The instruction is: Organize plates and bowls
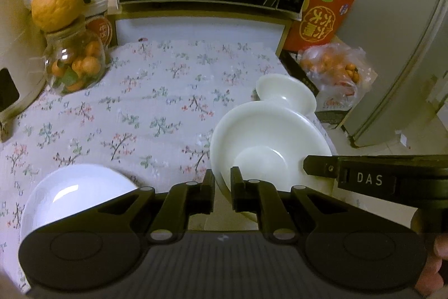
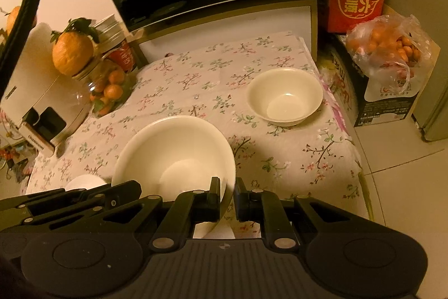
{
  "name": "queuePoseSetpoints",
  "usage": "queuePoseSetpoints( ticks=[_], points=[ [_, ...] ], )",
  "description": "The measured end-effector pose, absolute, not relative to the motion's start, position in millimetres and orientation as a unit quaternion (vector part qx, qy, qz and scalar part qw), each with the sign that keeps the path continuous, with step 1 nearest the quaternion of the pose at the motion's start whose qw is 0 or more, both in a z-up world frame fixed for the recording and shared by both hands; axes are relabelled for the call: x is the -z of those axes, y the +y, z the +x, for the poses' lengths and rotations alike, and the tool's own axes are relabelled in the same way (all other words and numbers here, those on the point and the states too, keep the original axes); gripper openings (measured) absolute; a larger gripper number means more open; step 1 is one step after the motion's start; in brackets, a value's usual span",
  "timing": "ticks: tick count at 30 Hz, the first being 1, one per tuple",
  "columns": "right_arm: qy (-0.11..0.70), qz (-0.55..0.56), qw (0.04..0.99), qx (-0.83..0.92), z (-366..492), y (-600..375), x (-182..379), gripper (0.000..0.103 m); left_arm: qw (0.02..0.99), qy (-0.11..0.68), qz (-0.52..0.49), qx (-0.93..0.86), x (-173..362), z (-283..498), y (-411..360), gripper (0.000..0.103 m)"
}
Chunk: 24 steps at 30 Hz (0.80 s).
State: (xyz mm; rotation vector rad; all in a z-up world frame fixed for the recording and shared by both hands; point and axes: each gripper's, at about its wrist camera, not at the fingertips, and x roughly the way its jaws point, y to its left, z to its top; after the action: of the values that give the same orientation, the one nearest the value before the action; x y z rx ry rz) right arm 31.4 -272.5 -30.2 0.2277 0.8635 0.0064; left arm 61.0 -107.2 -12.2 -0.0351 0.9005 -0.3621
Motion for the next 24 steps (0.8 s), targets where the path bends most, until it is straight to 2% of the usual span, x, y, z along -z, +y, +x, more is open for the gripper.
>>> queuePoseSetpoints(
  ticks=[24],
  points=[
    [0.463,0.061,0.883,-0.036,12.1,-255.0,47.1,0.011,0.858,0.482,0.016,0.176,34.1,41.7,-103.2,0.014]
  ],
)
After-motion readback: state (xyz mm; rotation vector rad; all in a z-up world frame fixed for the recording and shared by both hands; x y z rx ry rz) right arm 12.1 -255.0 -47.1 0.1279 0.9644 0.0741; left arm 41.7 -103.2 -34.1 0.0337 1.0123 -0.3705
